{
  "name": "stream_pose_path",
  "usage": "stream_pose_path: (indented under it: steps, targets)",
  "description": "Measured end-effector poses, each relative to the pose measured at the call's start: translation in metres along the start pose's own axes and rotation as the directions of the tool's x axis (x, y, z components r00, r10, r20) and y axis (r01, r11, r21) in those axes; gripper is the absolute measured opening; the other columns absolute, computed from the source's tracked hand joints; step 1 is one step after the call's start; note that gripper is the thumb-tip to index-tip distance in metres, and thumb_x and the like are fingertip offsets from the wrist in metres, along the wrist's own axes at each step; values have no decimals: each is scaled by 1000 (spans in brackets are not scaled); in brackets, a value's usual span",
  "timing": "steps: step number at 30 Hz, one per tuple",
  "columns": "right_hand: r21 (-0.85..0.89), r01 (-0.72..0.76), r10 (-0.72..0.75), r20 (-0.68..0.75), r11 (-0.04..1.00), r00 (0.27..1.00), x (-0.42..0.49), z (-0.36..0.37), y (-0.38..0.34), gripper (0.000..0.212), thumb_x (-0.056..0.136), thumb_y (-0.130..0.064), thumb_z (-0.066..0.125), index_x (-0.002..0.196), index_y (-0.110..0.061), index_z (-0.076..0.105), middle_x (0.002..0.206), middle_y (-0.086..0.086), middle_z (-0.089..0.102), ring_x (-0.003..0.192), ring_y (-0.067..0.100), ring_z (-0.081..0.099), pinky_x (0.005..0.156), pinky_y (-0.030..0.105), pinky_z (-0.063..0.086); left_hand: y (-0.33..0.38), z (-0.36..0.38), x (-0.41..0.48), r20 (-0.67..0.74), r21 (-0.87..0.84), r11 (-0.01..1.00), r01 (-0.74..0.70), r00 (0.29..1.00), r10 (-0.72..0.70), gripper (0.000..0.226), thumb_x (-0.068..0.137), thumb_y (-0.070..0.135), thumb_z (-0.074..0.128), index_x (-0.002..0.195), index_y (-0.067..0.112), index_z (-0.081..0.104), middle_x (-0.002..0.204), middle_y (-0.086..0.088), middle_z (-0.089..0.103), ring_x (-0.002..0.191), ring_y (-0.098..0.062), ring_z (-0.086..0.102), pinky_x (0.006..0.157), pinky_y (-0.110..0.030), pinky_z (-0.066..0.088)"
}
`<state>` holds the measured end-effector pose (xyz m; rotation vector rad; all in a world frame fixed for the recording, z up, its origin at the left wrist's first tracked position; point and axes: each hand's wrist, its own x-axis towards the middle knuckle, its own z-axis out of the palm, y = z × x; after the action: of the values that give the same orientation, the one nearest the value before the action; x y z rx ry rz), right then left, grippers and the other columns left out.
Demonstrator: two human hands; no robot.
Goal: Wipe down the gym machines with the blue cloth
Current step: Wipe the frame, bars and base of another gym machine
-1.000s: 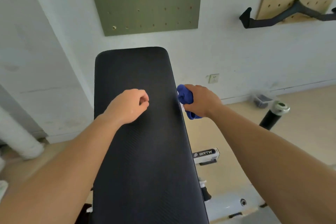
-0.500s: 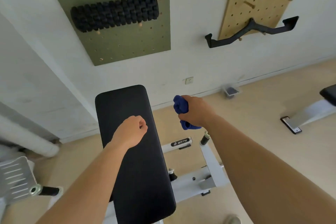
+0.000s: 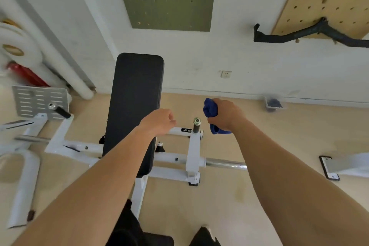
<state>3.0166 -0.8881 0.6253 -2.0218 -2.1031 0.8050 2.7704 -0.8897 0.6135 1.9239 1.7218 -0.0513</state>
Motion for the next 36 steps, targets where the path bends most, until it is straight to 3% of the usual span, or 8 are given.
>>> stream_pose_path:
  steps: [3, 8, 12, 17, 24, 29, 36]
  targets:
    - [-5, -1, 2, 49, 1000, 999, -16, -1, 12, 19, 71, -15, 53, 82, -30, 54, 75, -5, 62, 67, 17, 60, 59, 31, 48, 8, 3, -18, 6, -12, 999, 48, 999, -48, 25, 97, 38, 49, 118, 26, 58, 117, 8, 60, 101, -13, 58, 92, -38, 51]
    - [-10, 40, -39, 99, 999, 994, -28, 3, 27, 16, 76, -18, 52, 87, -29, 55, 78, 0, 65, 65, 20, 58, 61, 34, 50, 12, 17, -32, 34, 33, 995, 98, 994, -99, 27, 98, 39, 49, 121, 26, 57, 118, 6, 60, 102, -15, 58, 93, -38, 51]
    - [-18, 33, -30, 116, 999, 993, -21, 1, 40, 22, 74, -15, 54, 92, -26, 56, 74, -3, 59, 63, 20, 53, 58, 31, 42, 21, 23, -24, 58, 42, 994, 97, 993, -99, 28, 98, 40, 49, 120, 26, 57, 118, 6, 59, 101, -14, 58, 92, -37, 51]
    - [-64, 8, -1, 113, 998, 994, 8, -17, 49, 25, 77, -18, 61, 97, -31, 56, 87, -4, 62, 77, 18, 61, 68, 35, 51, 36, 11, 12, 56, -4, 999, 55, 997, -54, 21, 97, 38, 48, 112, 29, 59, 116, 9, 60, 100, -16, 63, 91, -40, 53]
    - [-71, -35, 43, 116, 997, 992, 58, -47, 66, 26, 77, -15, 61, 100, -28, 58, 92, -2, 61, 78, 18, 61, 67, 35, 51, 62, 1, 83, 49, -130, 990, 59, 997, -53, 19, 96, 36, 51, 109, 25, 61, 111, 8, 61, 98, -15, 61, 89, -40, 53]
    - [-36, 31, -24, 171, 999, 985, 85, -65, 93, 29, 76, -10, 60, 100, -27, 58, 93, 2, 64, 80, 22, 63, 71, 38, 54, 92, 25, 103, 93, -147, 981, 130, 989, -117, 17, 95, 32, 52, 107, 23, 62, 108, 6, 62, 95, -16, 62, 89, -39, 53]
    - [-78, 211, -183, 272, 974, 945, 115, -97, 181, 31, 76, -9, 58, 103, -26, 56, 96, 3, 62, 80, 24, 62, 75, 38, 54, 178, 84, 122, 48, -205, 932, 301, 954, -297, 16, 96, 36, 49, 104, 27, 59, 99, 8, 65, 86, -12, 64, 84, -37, 53]
